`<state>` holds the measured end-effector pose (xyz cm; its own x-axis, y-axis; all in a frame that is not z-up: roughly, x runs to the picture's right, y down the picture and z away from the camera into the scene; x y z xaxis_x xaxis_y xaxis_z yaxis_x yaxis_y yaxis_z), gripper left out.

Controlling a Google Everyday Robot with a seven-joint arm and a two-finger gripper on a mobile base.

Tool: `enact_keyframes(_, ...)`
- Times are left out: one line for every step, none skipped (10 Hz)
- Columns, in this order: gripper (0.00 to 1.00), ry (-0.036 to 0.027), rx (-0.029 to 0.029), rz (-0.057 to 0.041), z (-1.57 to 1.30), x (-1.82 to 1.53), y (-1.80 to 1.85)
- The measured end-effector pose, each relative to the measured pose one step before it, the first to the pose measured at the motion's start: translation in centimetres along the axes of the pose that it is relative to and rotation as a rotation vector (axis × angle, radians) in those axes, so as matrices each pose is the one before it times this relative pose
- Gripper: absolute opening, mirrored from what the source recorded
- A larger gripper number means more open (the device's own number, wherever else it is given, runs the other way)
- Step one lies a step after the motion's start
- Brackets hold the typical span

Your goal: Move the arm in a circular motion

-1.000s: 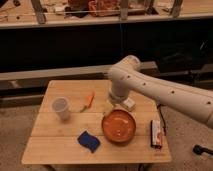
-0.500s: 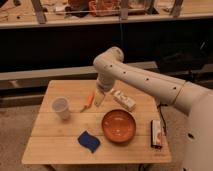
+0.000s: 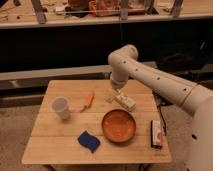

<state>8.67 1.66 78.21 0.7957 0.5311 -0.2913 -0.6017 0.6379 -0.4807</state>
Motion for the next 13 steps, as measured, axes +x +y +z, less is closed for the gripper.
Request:
enact_keyframes(0.8, 0.00516, -0.00397, 0.04211, 0.035, 2.739, -1.705)
enact_keyframes(0.8, 0.00616, -0.00133, 0.03496, -0.015, 2.219, -1.418)
enact_keyframes(0.8, 0.01041, 0.00306, 0.03468, -0.023, 2.085, -1.299)
enact_keyframes(0.8, 0.01498, 0.00674, 0.02736, -0.154, 1.83, -0.933)
enact_keyframes(0.8, 0.0241, 0.01849, 0.06594, -0.637, 3.189, -0.853)
enact_keyframes(0.8, 0.0057, 0.00459, 0.01644, -0.179, 1.534, -0.304)
enact_keyframes(0.8, -0.00074, 0.00363, 0.01411, -0.235, 1.403, -0.349)
enact_keyframes(0.8, -0.00455, 0.0009, -0.00077, -0.158, 0.759, 0.045)
enact_keyframes(0.8, -0.00719, 0.00247, -0.00456, -0.351, 0.658, 0.486)
enact_keyframes(0.8, -0.00614, -0.0017, -0.00726, -0.193, 0.083, 0.726)
enact_keyframes(0.8, -0.00848, -0.00435, -0.01037, -0.232, -0.015, 1.025)
enact_keyframes(0.8, -0.00985, -0.00617, -0.0144, -0.211, -0.563, 1.185)
enact_keyframes(0.8, -0.0135, -0.00683, -0.021, -0.288, -1.129, 2.037)
